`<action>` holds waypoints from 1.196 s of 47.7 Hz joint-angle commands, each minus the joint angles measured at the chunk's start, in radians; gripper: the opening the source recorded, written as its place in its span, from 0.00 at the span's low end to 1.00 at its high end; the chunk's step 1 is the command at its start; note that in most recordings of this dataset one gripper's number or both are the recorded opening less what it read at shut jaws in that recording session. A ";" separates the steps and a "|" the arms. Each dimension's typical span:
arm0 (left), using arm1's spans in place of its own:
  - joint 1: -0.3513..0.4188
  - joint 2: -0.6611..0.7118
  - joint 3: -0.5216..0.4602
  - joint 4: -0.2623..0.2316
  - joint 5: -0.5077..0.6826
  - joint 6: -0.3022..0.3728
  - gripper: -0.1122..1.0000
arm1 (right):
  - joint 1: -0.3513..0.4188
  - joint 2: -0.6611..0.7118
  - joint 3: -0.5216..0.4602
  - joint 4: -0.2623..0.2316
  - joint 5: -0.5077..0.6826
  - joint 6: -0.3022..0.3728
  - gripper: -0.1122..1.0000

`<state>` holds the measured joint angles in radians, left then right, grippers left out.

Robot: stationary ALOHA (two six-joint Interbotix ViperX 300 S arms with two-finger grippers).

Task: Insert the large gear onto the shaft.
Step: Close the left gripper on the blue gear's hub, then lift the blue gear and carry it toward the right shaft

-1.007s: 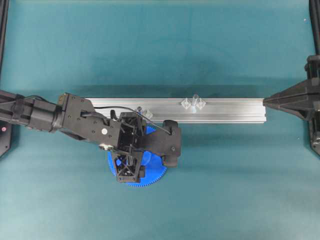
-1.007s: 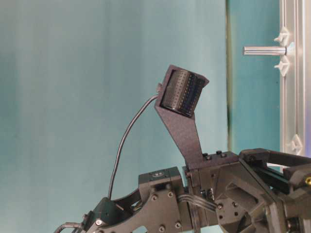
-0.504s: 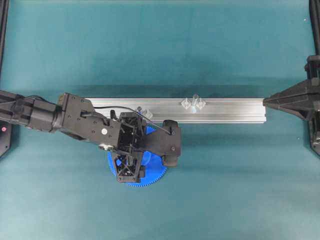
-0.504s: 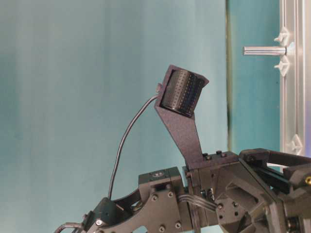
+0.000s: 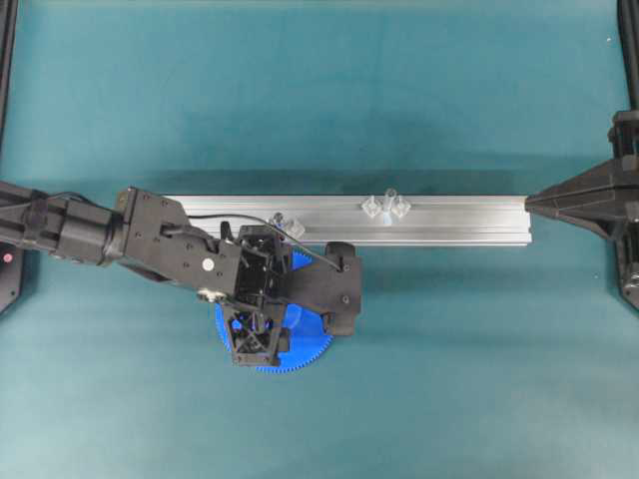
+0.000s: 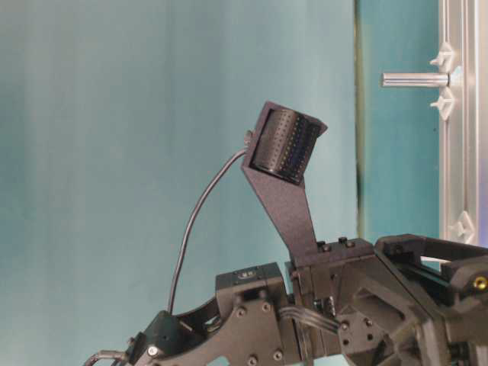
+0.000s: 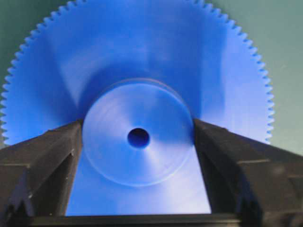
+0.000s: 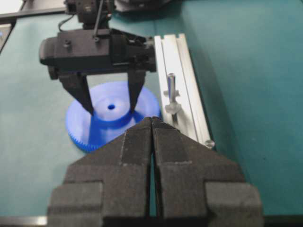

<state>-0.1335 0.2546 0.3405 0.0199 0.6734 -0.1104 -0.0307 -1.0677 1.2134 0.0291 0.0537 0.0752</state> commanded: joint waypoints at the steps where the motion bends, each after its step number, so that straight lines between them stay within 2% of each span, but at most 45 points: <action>1: 0.000 -0.012 -0.011 0.002 -0.006 0.009 0.79 | -0.002 0.006 -0.011 0.000 -0.005 0.011 0.10; 37: 0.003 -0.025 -0.029 0.002 0.002 0.011 0.79 | -0.002 0.006 -0.008 0.000 -0.005 0.011 0.10; 57: 0.003 -0.038 -0.150 0.002 0.166 0.026 0.79 | -0.002 0.006 -0.008 0.000 -0.005 0.011 0.10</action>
<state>-0.1319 0.2577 0.2362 0.0199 0.8268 -0.0890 -0.0307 -1.0661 1.2164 0.0276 0.0537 0.0767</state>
